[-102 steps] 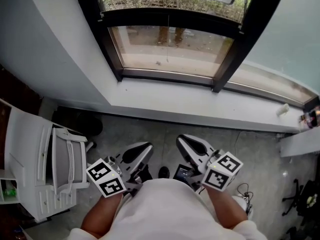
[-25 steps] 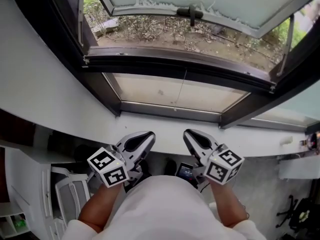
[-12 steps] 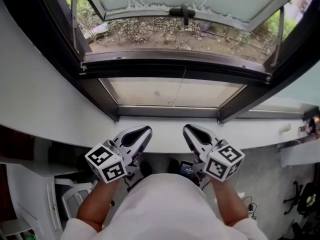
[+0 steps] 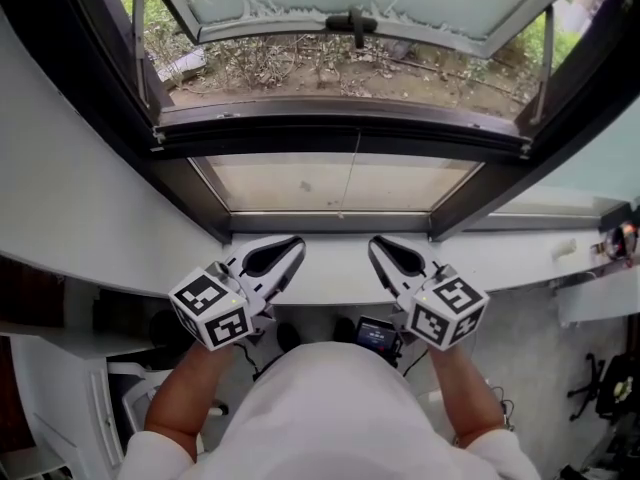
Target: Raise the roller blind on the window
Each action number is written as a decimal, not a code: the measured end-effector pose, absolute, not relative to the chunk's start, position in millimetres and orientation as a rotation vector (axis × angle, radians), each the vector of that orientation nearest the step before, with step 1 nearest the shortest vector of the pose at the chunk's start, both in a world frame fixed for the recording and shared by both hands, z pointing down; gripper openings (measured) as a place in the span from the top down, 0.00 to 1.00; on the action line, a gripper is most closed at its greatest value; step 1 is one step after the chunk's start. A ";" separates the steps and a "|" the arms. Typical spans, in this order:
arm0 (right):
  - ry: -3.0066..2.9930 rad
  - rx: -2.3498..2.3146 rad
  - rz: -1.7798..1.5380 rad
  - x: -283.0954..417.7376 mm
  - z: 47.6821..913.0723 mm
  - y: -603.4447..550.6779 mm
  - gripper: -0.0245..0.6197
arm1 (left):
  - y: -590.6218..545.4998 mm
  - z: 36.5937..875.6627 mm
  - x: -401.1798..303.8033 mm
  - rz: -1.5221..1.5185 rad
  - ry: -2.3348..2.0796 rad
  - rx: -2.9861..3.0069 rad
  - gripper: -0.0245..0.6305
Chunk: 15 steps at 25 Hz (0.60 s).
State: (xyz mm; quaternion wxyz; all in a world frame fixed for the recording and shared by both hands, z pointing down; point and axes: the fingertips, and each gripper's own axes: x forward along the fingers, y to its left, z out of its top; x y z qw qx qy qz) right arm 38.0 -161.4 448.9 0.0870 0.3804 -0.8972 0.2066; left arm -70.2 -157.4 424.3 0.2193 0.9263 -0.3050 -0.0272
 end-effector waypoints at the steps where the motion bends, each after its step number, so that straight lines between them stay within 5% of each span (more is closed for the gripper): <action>1: -2.668 1.131 0.577 38.8 446.5 -165.1 0.92 | -160.5 421.8 -69.9 -0.066 -0.845 2.576 0.91; 15: -2.633 1.152 0.315 55.3 413.0 -226.0 0.92 | -222.2 396.9 -77.2 0.068 -1.019 2.718 0.91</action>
